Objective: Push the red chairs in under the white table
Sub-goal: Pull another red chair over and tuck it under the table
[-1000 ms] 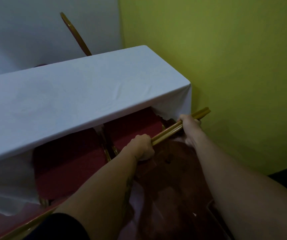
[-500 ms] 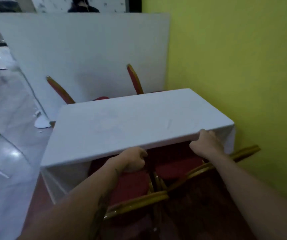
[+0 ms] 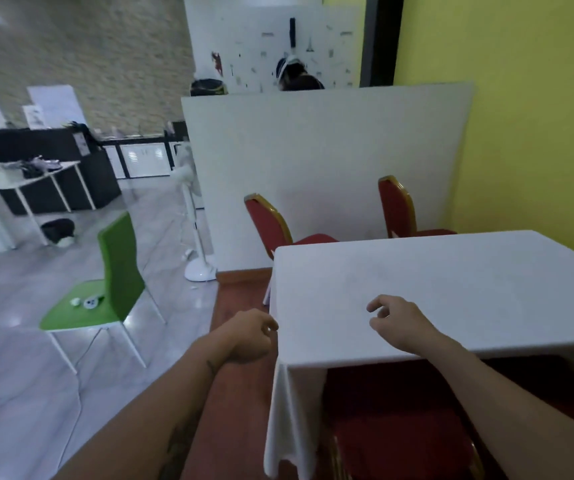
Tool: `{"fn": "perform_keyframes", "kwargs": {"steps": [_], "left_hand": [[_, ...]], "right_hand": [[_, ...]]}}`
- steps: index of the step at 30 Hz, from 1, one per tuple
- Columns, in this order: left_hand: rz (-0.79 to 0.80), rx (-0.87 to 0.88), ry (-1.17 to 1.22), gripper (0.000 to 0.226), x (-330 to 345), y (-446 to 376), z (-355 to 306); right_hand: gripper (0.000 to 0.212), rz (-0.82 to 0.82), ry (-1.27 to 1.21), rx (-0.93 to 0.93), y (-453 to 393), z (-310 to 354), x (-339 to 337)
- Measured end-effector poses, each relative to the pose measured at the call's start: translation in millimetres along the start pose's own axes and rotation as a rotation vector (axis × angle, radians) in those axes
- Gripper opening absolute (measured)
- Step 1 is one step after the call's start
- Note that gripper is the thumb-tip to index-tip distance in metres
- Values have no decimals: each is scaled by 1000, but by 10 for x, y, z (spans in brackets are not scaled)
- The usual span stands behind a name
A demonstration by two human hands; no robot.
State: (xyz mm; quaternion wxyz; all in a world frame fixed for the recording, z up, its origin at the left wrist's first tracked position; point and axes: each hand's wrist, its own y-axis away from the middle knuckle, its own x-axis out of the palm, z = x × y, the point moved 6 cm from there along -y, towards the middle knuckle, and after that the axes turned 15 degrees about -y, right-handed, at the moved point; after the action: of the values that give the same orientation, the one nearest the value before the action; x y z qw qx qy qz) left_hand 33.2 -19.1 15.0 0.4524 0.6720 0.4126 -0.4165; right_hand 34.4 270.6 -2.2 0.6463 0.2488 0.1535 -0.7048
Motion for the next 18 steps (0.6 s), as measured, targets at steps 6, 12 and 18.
{"fn": "perform_keyframes", "kwargs": {"steps": [6,12,18], "left_hand": [[-233,-61,85,46,-639,-179,813],[-310,-112,19,46,-1088,-849,1498],[-268,-111,5,49,-1648,-2061,1984]], "right_hand": [[20,62,47,-82,-649,761,796],[21,89,41,-129,-1667,1199,1510],[22,99,-29,-137,-2933,1510,1922]]}}
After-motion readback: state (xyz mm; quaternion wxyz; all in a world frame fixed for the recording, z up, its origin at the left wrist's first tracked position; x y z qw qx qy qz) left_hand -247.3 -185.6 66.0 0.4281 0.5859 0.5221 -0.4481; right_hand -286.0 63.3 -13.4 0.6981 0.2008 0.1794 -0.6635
